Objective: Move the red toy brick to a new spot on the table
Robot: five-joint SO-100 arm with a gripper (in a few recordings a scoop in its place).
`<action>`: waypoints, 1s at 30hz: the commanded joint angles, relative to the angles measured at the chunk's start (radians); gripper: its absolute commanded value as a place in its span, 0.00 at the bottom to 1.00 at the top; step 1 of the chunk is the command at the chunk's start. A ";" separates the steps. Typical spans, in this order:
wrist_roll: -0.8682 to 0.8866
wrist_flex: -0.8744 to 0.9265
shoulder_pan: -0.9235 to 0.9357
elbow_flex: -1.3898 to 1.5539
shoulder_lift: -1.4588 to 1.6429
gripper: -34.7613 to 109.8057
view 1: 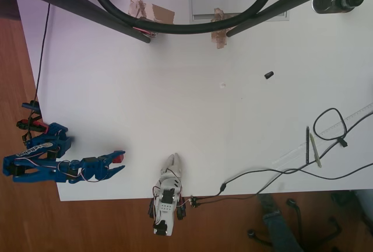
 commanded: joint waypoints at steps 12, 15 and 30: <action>-0.239 -0.212 0.163 0.225 -0.020 0.47; -0.235 -0.218 0.170 0.241 -0.029 0.47; -0.054 -0.126 0.118 0.239 -0.075 0.31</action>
